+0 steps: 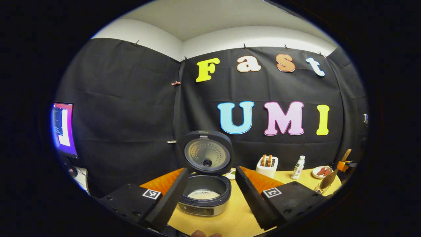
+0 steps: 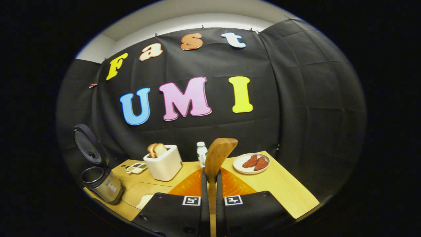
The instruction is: Close the left gripper, press the button to open the rice cooker; take a wooden spoon from the chopstick holder with the right hand, scoop a spoonful of rice and pour it into the rice cooker, then put the wooden spoon back into the chopstick holder.
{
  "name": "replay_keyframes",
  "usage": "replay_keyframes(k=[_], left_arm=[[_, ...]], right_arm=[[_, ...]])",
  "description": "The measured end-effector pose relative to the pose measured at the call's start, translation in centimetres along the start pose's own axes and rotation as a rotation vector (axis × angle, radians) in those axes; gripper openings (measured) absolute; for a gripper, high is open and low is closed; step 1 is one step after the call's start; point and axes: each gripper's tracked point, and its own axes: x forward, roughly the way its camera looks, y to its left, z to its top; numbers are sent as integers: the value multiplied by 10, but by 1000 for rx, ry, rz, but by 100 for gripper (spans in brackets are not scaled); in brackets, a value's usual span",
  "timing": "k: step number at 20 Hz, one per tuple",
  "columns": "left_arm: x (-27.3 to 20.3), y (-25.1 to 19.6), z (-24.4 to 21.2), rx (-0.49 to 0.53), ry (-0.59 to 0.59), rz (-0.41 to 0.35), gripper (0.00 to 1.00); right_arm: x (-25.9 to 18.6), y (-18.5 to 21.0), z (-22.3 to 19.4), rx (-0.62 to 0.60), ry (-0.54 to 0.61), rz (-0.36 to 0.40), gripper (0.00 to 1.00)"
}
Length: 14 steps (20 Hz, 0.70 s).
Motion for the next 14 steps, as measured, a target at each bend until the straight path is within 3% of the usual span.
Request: replay_keyframes(k=[3, 7, 11, 12, 14], left_arm=[[12, 21, -2, -2, 9, -13, 97], [27, 49, -4, 35, 2, -44, 97], [44, 79, -13, 41, 18, -75, 97], [48, 87, -16, 35, 27, -79, 97], [57, 101, -24, 31, 45, -84, 97]], right_arm=[[7, 64, -10, -9, 20, 70, 11], [32, 133, -48, -44, 84, 108, 11], [59, 164, -88, -55, 144, 58, 11], [66, 169, -98, -56, 158, 42, 16], [79, 177, -119, -59, 186, 10, 12]])
